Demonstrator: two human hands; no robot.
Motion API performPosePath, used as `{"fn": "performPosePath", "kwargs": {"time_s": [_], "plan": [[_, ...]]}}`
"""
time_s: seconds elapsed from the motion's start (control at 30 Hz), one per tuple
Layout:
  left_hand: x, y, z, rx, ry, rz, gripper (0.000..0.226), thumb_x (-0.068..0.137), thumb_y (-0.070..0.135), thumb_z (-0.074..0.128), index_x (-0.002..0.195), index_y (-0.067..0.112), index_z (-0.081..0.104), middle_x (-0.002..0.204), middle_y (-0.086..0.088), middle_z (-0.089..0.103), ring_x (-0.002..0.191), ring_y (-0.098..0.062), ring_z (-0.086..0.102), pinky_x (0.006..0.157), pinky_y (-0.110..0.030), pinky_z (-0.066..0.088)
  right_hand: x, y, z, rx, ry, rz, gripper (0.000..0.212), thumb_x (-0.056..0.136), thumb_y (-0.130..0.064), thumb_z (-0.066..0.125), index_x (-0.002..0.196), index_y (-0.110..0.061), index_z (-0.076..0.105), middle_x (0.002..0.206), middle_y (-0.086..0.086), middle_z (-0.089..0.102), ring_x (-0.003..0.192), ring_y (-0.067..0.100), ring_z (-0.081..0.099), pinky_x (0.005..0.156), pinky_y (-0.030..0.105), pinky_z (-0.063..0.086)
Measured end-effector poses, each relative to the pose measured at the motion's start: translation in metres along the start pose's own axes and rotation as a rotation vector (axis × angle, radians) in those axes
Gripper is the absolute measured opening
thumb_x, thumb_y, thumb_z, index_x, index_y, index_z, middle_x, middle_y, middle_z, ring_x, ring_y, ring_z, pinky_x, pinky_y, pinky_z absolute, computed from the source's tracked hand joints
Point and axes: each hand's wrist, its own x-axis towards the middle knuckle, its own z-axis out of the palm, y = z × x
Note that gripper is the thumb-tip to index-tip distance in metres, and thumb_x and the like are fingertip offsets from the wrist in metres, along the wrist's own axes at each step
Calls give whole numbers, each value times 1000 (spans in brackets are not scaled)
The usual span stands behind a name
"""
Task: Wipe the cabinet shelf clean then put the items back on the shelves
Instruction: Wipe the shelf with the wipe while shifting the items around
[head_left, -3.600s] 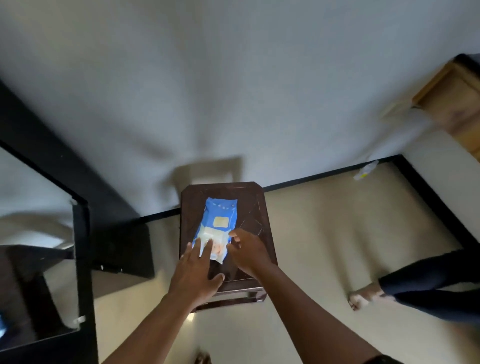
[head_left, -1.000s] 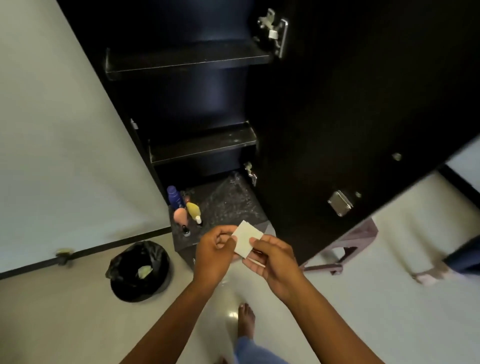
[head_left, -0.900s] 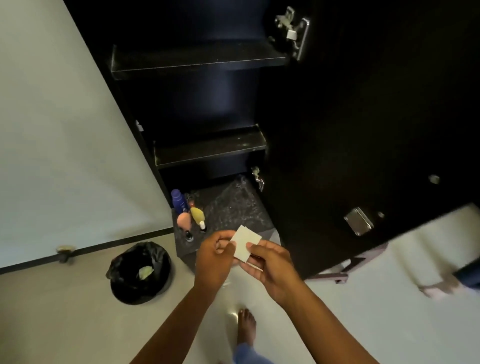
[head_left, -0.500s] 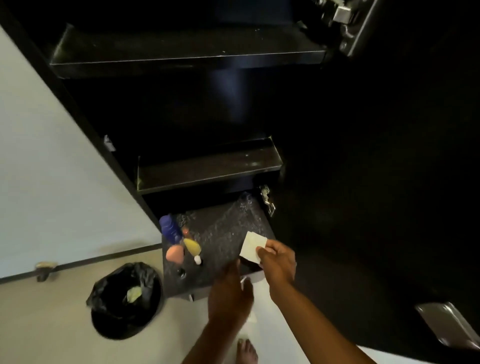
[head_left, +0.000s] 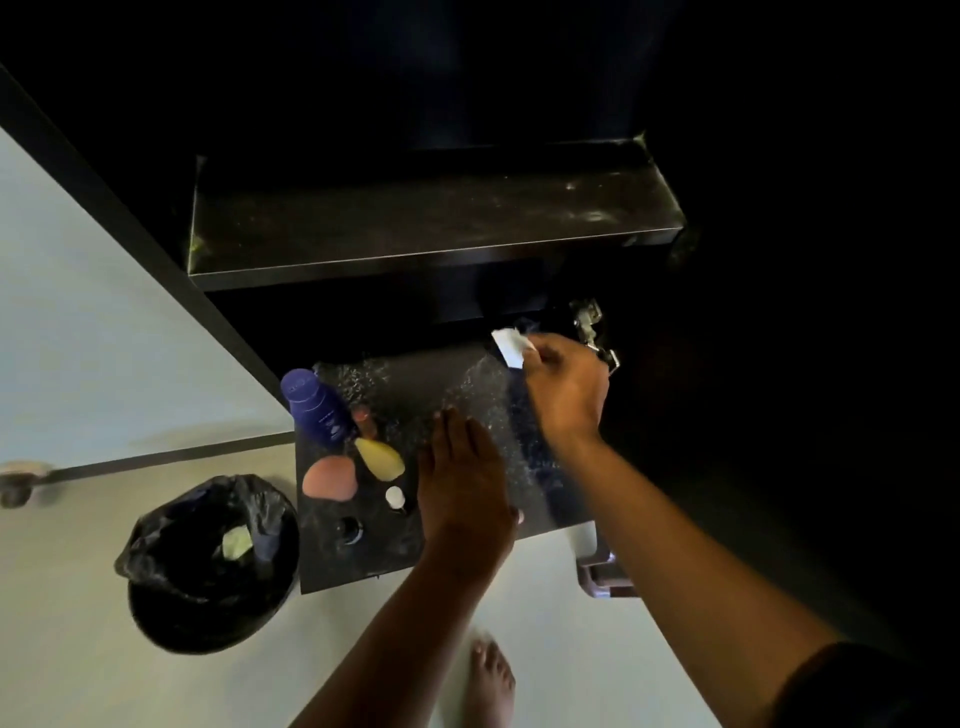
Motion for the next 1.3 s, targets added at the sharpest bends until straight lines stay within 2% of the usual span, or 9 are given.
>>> {"fn": "performPosePath", "kwargs": {"time_s": [0.13, 0.23, 0.33, 0.47, 0.67, 0.97, 1.1, 1.2, 1.3], "plan": [[3, 0, 3, 39, -12, 3, 124, 83, 54, 79, 161, 0, 1, 170, -21, 7, 159, -38, 10, 129, -46, 20, 9, 3, 4, -137, -11, -351, 31, 91, -7, 69, 116, -21, 79, 118, -3, 78, 107, 15, 73, 98, 34, 58], [3, 0, 3, 43, -5, 13, 125, 81, 56, 80, 161, 0, 2, 170, -22, 8, 159, -38, 12, 129, -46, 22, -10, 32, -3, -395, -142, -583, 39, 80, 4, 75, 115, -13, 79, 124, 6, 76, 119, 25, 71, 114, 37, 43], [2, 1, 4, 66, -9, 8, 126, 79, 56, 81, 161, 0, 3, 169, -25, 9, 158, -39, 13, 128, -47, 23, -40, 54, -11, -461, -190, -537, 50, 72, 8, 78, 118, -11, 78, 125, 9, 76, 121, 29, 70, 115, 40, 34], [5, 3, 6, 79, 20, -4, 118, 78, 49, 84, 158, -2, 13, 166, -25, 19, 155, -39, 21, 126, -45, 29, -49, 58, -11, -379, -68, -533, 48, 73, 5, 75, 119, -8, 77, 122, 11, 77, 117, 29, 72, 113, 41, 40], [4, 0, 5, 84, 29, 30, 123, 79, 58, 80, 159, 0, 7, 168, -24, 14, 156, -38, 18, 127, -44, 26, -53, 55, -2, -520, -222, -594, 46, 77, 0, 77, 122, -10, 76, 128, 9, 74, 123, 26, 70, 118, 43, 30], [1, 0, 3, 25, 57, 10, 123, 74, 51, 86, 158, 1, 13, 167, -23, 18, 156, -38, 21, 126, -44, 30, 10, 30, 21, -590, -239, -348, 50, 106, -27, 43, 152, -10, 49, 162, 8, 46, 153, 18, 37, 131, 45, 17], [2, 1, 3, 5, 104, 9, 118, 70, 51, 88, 155, 5, 21, 160, -17, 29, 150, -33, 31, 123, -41, 33, 4, 16, 36, -502, -382, -420, 50, 109, -30, 37, 155, -13, 45, 165, 7, 41, 157, 17, 29, 132, 46, 8], [2, 0, 2, 1, 132, 16, 119, 68, 53, 89, 155, 8, 22, 155, -13, 34, 145, -30, 36, 120, -39, 35, -17, 18, 25, -461, -414, -419, 51, 107, -37, 31, 147, -18, 57, 157, 3, 52, 151, 13, 39, 132, 42, 4], [2, -1, 3, 4, 90, 23, 121, 70, 57, 86, 157, 6, 18, 161, -17, 25, 152, -33, 26, 124, -42, 31, -30, 26, 13, -544, -265, -336, 54, 105, -45, 30, 127, -16, 70, 133, 5, 71, 129, 14, 62, 131, 44, 12]]}}
